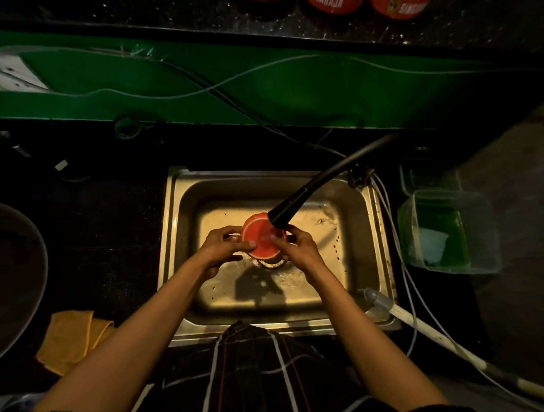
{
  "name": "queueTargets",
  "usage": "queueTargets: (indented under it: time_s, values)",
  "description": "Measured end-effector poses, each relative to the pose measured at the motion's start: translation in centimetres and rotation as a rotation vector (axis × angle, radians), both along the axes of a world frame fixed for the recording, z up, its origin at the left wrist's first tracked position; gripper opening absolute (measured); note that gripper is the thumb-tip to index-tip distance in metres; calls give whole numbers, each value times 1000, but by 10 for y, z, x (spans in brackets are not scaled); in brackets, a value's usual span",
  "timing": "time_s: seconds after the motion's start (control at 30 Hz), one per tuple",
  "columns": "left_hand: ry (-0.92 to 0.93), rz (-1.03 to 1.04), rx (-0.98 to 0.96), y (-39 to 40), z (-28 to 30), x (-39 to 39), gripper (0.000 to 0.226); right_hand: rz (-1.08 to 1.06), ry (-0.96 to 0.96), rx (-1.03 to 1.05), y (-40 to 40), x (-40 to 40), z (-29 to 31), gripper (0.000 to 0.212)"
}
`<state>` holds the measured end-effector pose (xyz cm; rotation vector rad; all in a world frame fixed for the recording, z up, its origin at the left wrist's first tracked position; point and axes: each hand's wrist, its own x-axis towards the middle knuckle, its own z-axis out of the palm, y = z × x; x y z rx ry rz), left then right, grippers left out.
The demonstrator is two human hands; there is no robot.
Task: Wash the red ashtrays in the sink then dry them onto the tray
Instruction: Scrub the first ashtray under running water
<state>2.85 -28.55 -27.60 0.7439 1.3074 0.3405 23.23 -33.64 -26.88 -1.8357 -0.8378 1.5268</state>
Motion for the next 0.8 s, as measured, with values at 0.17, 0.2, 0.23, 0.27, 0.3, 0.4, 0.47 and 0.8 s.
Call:
queueTargets:
  time_s: [0.17, 0.2, 0.23, 0.27, 0.3, 0.4, 0.47, 0.8]
  values:
    - [81, 52, 189, -8, 3, -15, 57, 83, -57, 72, 1, -10, -3, 55]
    - [78, 55, 208, -8, 2, -15, 57, 82, -72, 78, 1, -9, -5, 56]
    - [70, 60, 213, -8, 2, -14, 57, 80, -84, 85, 0, -9, -5, 57]
    - [62, 62, 214, -7, 2, -11, 56, 68, -86, 100, -1, -7, -6, 57]
    - [54, 60, 216, -6, 2, -9, 57, 57, -91, 106, -3, -4, -9, 58]
    - [37, -1, 268, 0, 3, 2, 58, -6, -12, 101, -12, 9, -12, 57]
    - [24, -72, 323, 4, 8, 12, 57, -59, 74, 52, -20, 17, -8, 53]
    - [29, 32, 140, 2, 5, 36, 43, -137, 176, -121, -20, 22, -7, 40]
